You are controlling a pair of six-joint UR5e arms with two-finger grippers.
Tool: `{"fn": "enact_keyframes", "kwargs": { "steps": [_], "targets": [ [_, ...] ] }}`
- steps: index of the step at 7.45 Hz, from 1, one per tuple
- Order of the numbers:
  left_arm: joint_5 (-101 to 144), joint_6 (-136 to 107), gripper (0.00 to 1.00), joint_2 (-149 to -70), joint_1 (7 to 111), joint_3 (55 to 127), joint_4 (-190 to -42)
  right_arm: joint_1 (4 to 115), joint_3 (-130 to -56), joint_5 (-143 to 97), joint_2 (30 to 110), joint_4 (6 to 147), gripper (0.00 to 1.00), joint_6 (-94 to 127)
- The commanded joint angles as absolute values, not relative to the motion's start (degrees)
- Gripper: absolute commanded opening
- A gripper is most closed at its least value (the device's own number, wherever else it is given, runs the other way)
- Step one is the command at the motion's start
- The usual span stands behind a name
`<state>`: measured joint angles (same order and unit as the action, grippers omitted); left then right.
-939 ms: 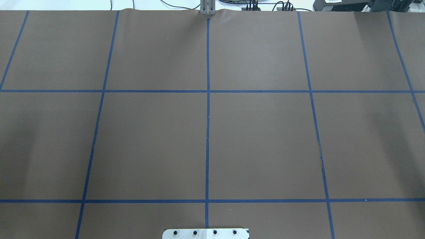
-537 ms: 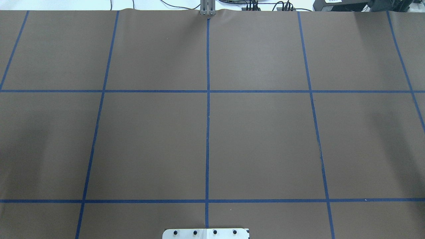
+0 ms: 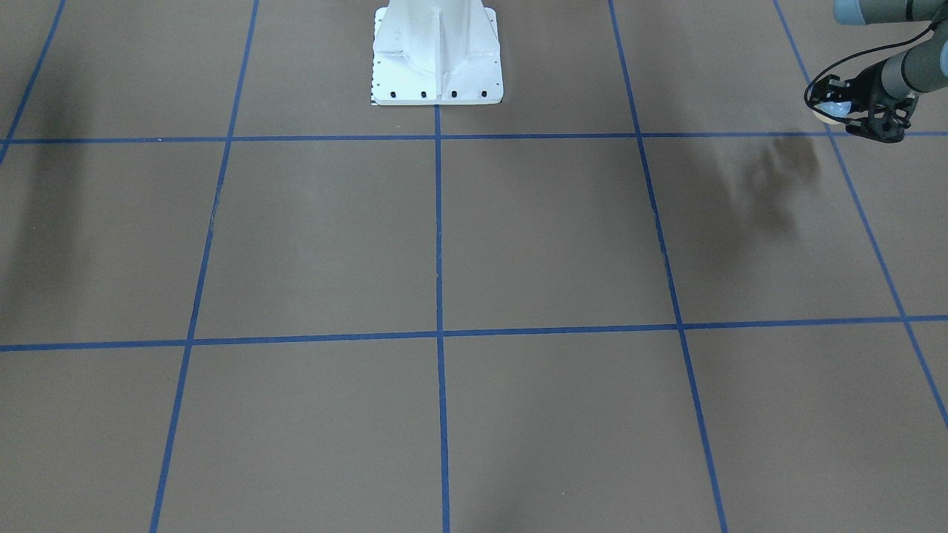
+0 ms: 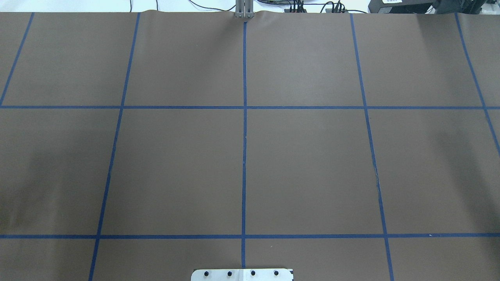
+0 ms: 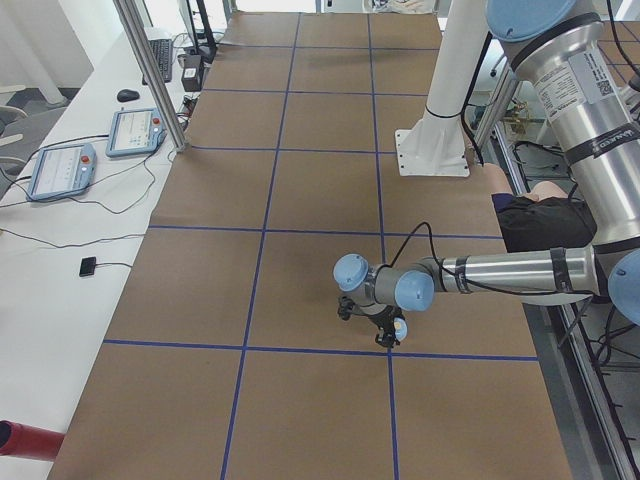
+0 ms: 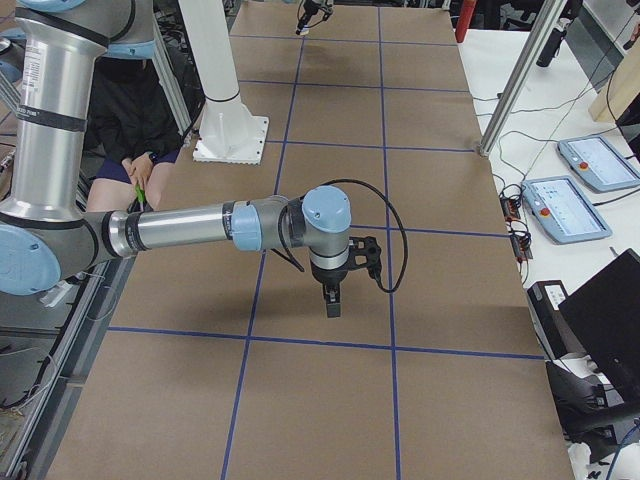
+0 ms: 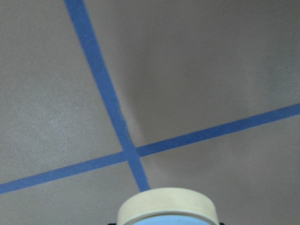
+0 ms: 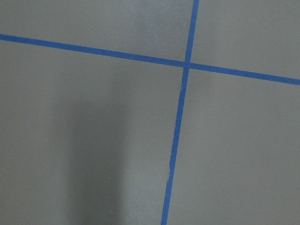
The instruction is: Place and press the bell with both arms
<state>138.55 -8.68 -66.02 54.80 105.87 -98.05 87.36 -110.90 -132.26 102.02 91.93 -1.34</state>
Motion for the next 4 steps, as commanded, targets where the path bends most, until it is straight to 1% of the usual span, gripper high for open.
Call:
{"fn": "enact_keyframes", "kwargs": {
  "steps": [1, 4],
  "targets": [
    [138.6, -11.7, 0.14, -77.2, 54.9, 108.2, -86.9, 87.4, -110.9, -132.2, 101.7, 91.3, 1.0, -1.4],
    [138.4, -14.1, 0.14, -96.4, 56.4, 108.4, -68.2, 87.4, -110.9, -133.1, 101.6, 89.2, 1.0, -0.9]
  ]
}}
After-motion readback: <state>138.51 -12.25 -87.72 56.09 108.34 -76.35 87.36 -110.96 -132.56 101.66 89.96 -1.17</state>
